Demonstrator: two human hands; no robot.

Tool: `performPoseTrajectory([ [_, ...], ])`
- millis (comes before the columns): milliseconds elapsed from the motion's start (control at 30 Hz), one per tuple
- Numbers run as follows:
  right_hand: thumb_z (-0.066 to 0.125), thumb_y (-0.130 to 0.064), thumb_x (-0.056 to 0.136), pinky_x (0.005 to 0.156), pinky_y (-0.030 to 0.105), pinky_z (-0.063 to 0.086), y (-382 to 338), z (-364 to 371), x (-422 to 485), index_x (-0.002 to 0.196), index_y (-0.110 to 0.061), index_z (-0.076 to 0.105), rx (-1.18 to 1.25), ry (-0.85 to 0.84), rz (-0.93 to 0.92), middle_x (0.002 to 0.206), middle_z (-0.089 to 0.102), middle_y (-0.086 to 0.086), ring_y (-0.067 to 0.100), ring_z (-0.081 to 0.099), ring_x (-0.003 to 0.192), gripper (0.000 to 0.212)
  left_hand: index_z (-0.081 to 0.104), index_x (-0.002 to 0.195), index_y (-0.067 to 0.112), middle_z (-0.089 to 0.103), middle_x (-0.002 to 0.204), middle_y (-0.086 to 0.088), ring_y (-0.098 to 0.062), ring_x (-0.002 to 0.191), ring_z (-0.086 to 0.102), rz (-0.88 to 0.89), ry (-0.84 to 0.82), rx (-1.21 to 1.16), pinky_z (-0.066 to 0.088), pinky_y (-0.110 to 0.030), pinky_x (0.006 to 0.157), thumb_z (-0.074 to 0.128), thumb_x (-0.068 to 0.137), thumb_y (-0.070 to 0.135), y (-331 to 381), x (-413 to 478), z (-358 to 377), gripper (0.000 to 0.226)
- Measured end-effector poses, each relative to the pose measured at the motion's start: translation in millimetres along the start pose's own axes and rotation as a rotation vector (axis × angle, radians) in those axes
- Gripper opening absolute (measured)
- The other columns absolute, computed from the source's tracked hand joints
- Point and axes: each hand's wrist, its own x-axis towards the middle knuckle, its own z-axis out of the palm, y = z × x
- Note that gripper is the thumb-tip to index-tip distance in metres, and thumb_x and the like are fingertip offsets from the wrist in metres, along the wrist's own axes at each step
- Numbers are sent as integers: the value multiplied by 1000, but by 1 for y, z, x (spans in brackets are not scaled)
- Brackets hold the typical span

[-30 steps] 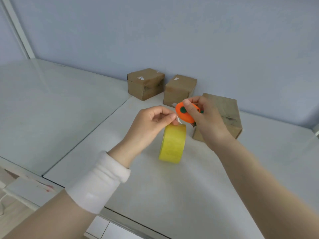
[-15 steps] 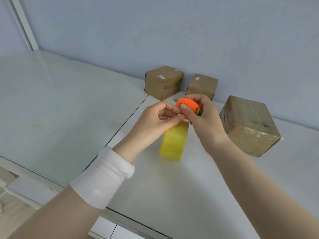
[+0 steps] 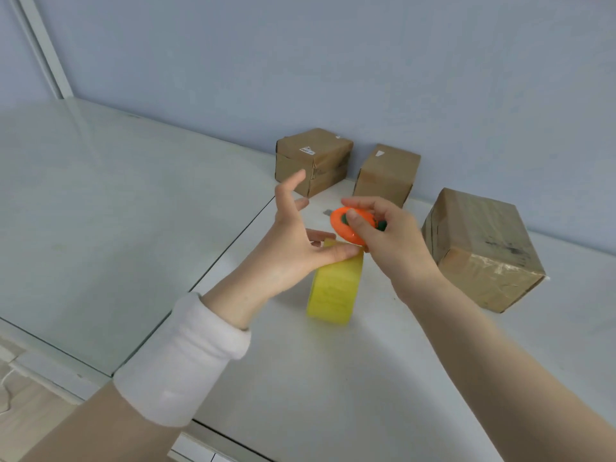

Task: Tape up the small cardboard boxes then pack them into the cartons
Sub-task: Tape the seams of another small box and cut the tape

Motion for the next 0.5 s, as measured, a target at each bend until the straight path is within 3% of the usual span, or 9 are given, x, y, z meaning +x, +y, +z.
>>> performPoseTrajectory([
  [67, 49, -34, 95, 69, 17, 41, 7, -8, 8, 101, -27, 69, -182, -55, 69, 85, 62, -14, 6, 54, 84, 22, 8, 142, 36, 21, 145, 3, -7, 105, 57, 38, 62, 78, 45, -16, 86, 81, 67, 24, 1, 1, 10, 106],
  [133, 42, -41, 97, 67, 22, 33, 13, -17, 12, 105, -22, 70, -399, -109, 16, 75, 55, -16, 10, 50, 82, 35, 22, 140, 31, 25, 135, 7, -11, 117, 46, 99, 110, 214, 38, -23, 97, 77, 74, 23, 2, 4, 12, 86],
  [200, 42, -43, 96, 64, 18, 28, 12, -38, 14, 109, -23, 69, -445, -36, -80, 82, 53, -16, 7, 47, 83, 36, 49, 126, 26, 37, 128, 6, -15, 126, 36, 182, 105, 456, 26, -23, 104, 69, 82, 25, 6, 9, 11, 49],
  [267, 45, -42, 95, 71, 8, 33, 15, -76, 20, 116, -31, 65, -440, 114, -161, 98, 57, -14, 6, 50, 89, 31, 66, 107, 24, 47, 130, -1, -19, 130, 30, 203, 94, 665, 17, -15, 96, 61, 88, 26, 9, 15, 13, 19],
  [300, 47, -38, 95, 85, 5, 32, 20, -100, 26, 120, -33, 62, -493, 161, -183, 108, 59, -12, 8, 52, 100, 29, 69, 102, 24, 48, 132, -2, -20, 129, 29, 211, 115, 735, 17, -15, 94, 58, 90, 27, 11, 17, 19, 16],
  [367, 47, -33, 96, 111, 27, 25, 37, -146, 40, 127, -32, 56, -671, 124, -96, 136, 52, -3, 20, 38, 132, 32, 69, 104, 21, 48, 133, -4, -20, 129, 30, 283, 169, 779, 19, -17, 98, 57, 91, 28, 19, 16, 40, 19],
  [433, 43, -36, 97, 115, 39, 11, 54, -179, 50, 133, -33, 49, -794, -32, 122, 152, 32, 1, 23, 14, 144, 37, 64, 116, 17, 47, 135, -7, -22, 132, 31, 413, 105, 717, 21, -21, 106, 60, 89, 32, 30, 13, 74, 31],
  [500, 42, -39, 97, 110, 33, 19, 64, -195, 52, 135, -34, 47, -749, -152, 237, 151, 33, 3, 22, 24, 140, 39, 53, 130, 16, 42, 144, -8, -22, 138, 28, 499, -59, 732, 15, -24, 109, 57, 89, 39, 36, 13, 115, 48],
])
